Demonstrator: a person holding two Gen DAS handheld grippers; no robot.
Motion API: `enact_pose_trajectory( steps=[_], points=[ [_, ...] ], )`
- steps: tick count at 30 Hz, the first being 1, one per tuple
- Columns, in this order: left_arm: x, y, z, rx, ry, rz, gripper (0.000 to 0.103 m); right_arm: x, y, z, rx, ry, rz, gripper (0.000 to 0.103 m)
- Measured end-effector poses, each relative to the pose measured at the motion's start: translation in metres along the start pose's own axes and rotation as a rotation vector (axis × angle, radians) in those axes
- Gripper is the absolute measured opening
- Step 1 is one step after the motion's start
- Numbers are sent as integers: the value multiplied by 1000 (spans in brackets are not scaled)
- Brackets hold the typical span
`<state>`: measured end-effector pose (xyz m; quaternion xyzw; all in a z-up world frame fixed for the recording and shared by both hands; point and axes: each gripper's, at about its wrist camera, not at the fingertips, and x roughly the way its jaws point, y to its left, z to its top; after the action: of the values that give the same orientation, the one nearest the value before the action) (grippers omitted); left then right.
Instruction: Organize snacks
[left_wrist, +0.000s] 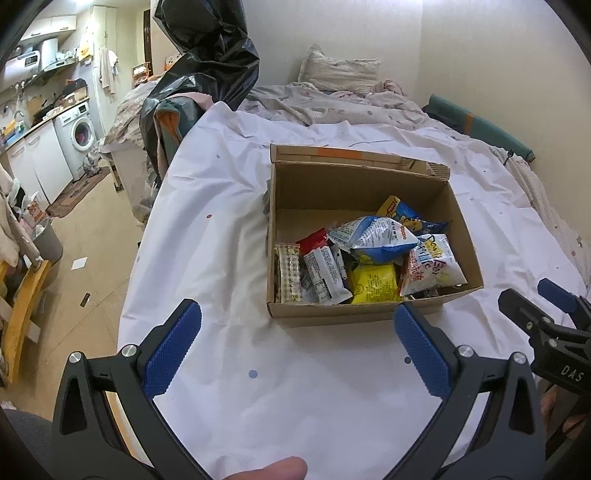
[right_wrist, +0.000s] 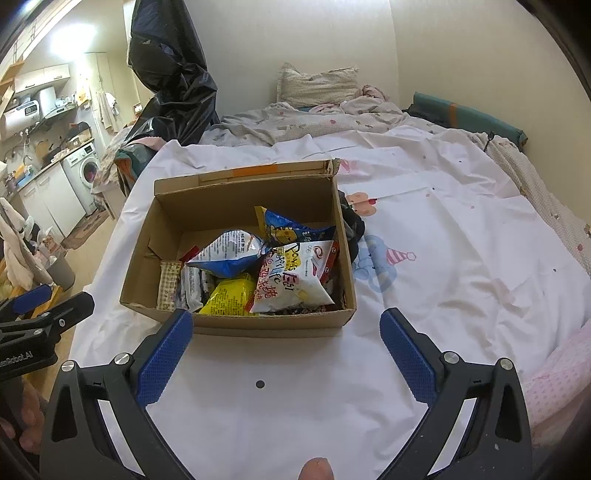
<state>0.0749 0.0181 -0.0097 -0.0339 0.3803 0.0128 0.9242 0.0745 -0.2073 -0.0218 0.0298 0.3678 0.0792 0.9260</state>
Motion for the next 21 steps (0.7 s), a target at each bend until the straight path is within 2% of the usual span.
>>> enact_pose_trajectory(
  steps=[21],
  points=[
    [1,0,-1,-3,3,-7,103,2,0,-1,1,4,1,103]
  ],
)
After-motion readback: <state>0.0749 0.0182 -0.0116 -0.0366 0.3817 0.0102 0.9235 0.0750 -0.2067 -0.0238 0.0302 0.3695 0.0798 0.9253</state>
